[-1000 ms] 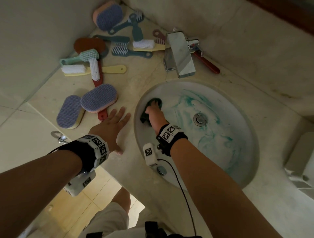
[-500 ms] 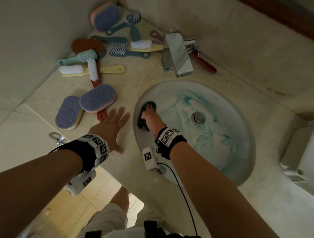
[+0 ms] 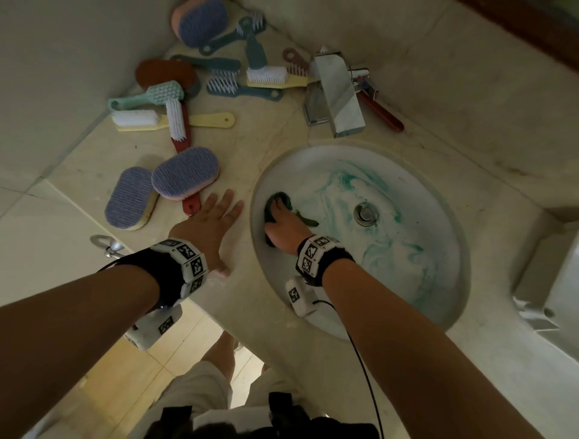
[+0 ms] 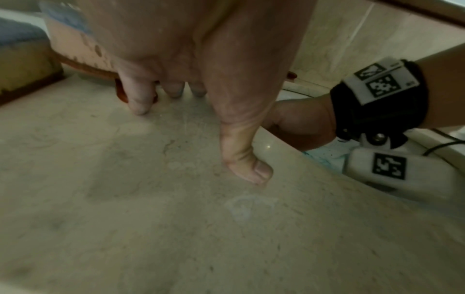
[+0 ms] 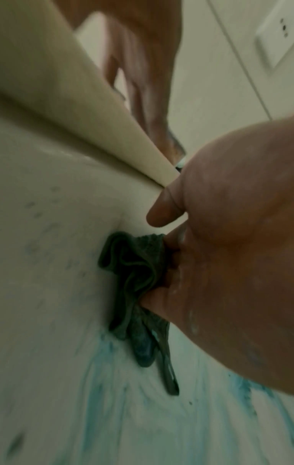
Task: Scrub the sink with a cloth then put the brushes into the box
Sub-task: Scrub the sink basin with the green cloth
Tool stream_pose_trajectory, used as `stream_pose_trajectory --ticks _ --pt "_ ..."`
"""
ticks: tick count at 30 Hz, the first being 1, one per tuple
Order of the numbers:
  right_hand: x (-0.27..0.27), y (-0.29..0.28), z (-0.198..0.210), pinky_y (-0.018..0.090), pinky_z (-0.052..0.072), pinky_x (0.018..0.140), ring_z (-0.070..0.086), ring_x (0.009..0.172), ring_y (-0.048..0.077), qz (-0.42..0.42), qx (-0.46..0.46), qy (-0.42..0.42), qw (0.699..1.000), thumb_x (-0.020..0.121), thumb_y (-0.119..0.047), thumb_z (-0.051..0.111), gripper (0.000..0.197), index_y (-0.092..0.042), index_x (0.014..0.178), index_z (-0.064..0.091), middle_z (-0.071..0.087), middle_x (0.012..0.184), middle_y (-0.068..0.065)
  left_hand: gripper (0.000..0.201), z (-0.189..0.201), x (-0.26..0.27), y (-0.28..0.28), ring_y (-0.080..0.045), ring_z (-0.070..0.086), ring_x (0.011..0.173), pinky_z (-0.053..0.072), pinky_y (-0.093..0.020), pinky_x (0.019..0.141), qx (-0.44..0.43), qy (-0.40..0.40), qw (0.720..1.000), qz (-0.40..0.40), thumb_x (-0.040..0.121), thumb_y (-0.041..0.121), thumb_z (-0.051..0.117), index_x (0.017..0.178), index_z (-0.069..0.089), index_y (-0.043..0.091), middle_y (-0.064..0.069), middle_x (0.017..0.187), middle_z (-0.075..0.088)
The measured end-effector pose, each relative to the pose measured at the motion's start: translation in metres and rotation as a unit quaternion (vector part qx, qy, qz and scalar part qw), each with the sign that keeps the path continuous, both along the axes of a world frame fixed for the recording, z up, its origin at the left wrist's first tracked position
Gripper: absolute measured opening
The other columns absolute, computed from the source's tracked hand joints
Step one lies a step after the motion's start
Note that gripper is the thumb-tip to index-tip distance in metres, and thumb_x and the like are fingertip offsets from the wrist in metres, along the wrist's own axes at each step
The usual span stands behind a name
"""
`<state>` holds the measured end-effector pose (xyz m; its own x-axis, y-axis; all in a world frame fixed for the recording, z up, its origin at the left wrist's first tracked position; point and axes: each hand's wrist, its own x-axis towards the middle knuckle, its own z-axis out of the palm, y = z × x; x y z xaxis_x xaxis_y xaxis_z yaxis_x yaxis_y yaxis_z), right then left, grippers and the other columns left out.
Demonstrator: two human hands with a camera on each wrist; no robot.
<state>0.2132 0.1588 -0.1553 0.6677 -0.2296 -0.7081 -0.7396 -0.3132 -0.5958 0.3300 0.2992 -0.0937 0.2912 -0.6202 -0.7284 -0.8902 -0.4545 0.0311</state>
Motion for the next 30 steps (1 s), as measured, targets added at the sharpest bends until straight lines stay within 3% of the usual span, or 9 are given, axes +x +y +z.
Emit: stream_pose_trajectory --ticks 6,10,14,20,24,27,30 --pt "-0.04 0.012 -0.006 0.035 0.013 0.121 0.011 0.149 0.024 0.097 0.006 0.026 0.995 0.101 -0.02 0.035 0.062 -0.011 0.156 0.008 0.0 0.164 0.004 0.139 0.001 -0.001 -0.001 -0.024 -0.019 0.146 0.006 -0.041 0.118 0.006 -0.001 1.0 -0.007 0.064 0.048 0.084 0.149 -0.023 0.026 0.0 0.153 -0.035" --pt "-0.018 0.001 -0.001 0.031 0.007 0.12 0.005 0.15 0.024 0.061 -0.002 0.038 0.997 0.1 -0.02 0.035 0.065 -0.012 0.156 0.003 -0.005 0.163 0.002 0.139 0.001 -0.001 -0.002 -0.024 -0.02 0.146 0.007 -0.041 0.118 0.006 0.0 1.0 -0.005 0.064 0.048 0.084 0.148 -0.024 0.026 0.0 0.153 -0.035" --pt "-0.008 -0.002 0.0 0.032 0.01 0.119 0.008 0.149 0.025 0.04 -0.01 0.039 0.998 0.098 -0.02 0.034 0.066 -0.013 0.156 0.004 -0.006 0.163 0.002 0.139 0.001 0.0 -0.002 -0.023 -0.019 0.146 0.01 -0.042 0.118 0.0 0.0 1.0 0.001 0.064 0.047 0.085 0.149 -0.023 0.027 0.001 0.154 -0.034" --pt "-0.031 0.013 0.002 0.03 0.01 0.118 0.011 0.149 0.023 0.076 0.009 0.049 0.996 0.102 -0.02 0.033 0.059 -0.01 0.156 0.011 0.004 0.163 0.005 0.139 0.001 -0.001 -0.001 -0.023 -0.019 0.146 0.012 -0.043 0.119 -0.002 0.004 1.0 0.001 0.063 0.047 0.085 0.15 -0.021 0.027 0.001 0.154 -0.033" --pt "-0.024 0.004 0.01 0.031 0.007 0.12 0.008 0.15 0.025 0.069 0.025 0.08 0.994 0.102 -0.021 0.031 0.06 -0.012 0.156 0.007 0.0 0.163 0.004 0.139 0.0 0.0 -0.001 -0.024 -0.018 0.146 0.015 -0.044 0.119 -0.001 0.003 1.0 -0.001 0.063 0.047 0.085 0.149 -0.022 0.027 0.0 0.154 -0.033" --pt "-0.009 -0.01 0.018 0.031 0.017 0.116 0.015 0.148 0.03 0.003 0.019 0.122 0.992 0.104 -0.014 0.03 0.058 -0.004 0.155 0.005 0.001 0.163 0.013 0.14 0.0 0.002 -0.001 -0.023 -0.019 0.146 0.015 -0.045 0.119 0.0 0.006 1.0 0.0 0.062 0.046 0.086 0.149 -0.022 0.027 0.001 0.154 -0.033" --pt "-0.002 -0.018 0.025 0.029 0.03 0.104 0.027 0.142 0.033 0.037 0.024 0.124 0.991 0.101 -0.007 0.037 0.06 -0.005 0.155 0.011 0.015 0.16 0.019 0.14 0.0 0.003 -0.001 -0.023 -0.018 0.146 0.014 -0.047 0.119 0.004 0.005 1.0 -0.004 0.062 0.047 0.085 0.149 -0.022 0.027 0.001 0.154 -0.033"
